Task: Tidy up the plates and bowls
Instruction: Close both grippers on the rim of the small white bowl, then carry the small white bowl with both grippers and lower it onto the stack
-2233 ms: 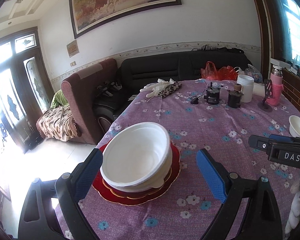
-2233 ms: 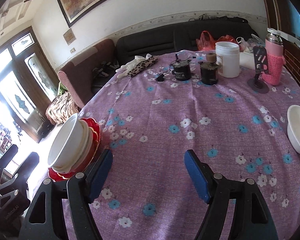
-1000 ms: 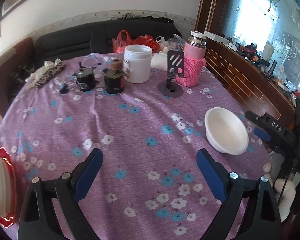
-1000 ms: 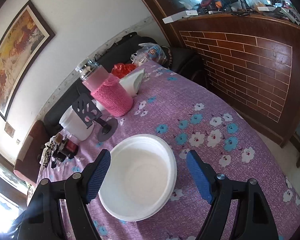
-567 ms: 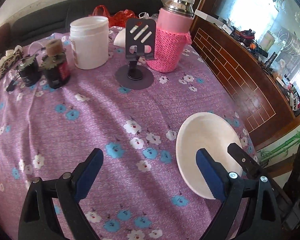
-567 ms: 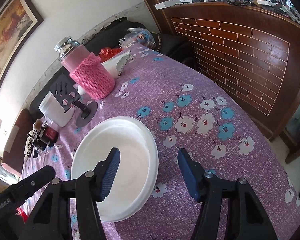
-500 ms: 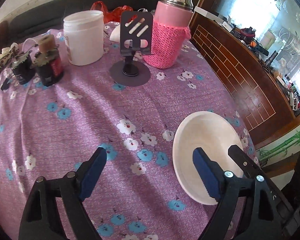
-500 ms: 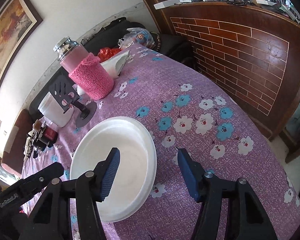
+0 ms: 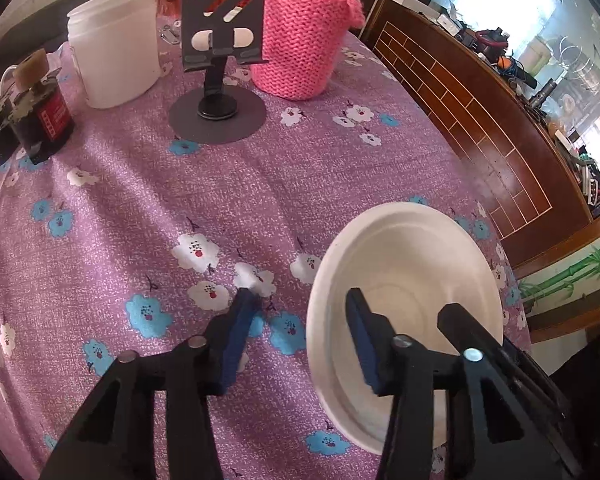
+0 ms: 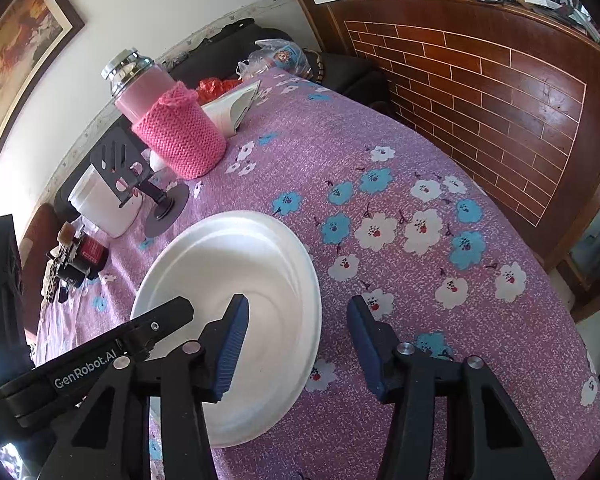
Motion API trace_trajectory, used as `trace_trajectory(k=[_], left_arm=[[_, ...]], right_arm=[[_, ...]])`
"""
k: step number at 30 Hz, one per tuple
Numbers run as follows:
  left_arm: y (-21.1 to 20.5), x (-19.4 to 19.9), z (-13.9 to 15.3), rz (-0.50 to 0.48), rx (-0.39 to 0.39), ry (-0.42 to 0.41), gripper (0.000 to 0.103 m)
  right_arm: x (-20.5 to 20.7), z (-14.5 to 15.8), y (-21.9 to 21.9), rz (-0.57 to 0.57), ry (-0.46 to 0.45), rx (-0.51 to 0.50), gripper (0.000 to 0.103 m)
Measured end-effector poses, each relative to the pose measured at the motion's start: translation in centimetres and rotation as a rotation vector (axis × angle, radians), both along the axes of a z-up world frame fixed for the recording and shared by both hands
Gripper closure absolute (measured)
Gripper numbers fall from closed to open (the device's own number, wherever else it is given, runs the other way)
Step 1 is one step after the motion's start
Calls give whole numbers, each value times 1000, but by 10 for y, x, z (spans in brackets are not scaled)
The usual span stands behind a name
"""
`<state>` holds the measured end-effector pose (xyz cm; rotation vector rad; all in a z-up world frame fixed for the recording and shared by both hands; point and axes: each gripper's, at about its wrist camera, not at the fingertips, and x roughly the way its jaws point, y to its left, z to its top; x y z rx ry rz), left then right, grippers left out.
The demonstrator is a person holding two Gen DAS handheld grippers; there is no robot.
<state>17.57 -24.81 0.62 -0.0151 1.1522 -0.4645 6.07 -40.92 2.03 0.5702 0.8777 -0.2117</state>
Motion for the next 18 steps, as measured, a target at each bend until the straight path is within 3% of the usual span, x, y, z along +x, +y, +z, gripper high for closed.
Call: trace_trajectory(k=[3, 4, 8, 18], left_arm=[[-3, -1, 2, -15, 1, -4, 79], [-4, -2, 3, -19, 3, -9, 82], [0, -7, 10, -21, -7, -23, 83], [38, -28, 27, 34, 6, -85, 83]], right_arm=[[1, -2, 1, 8, 5, 3, 59], [1, -3, 2, 12, 5, 6, 67], [2, -4, 6, 38, -3, 24, 83], [0, 8, 36, 138, -81, 8, 84]])
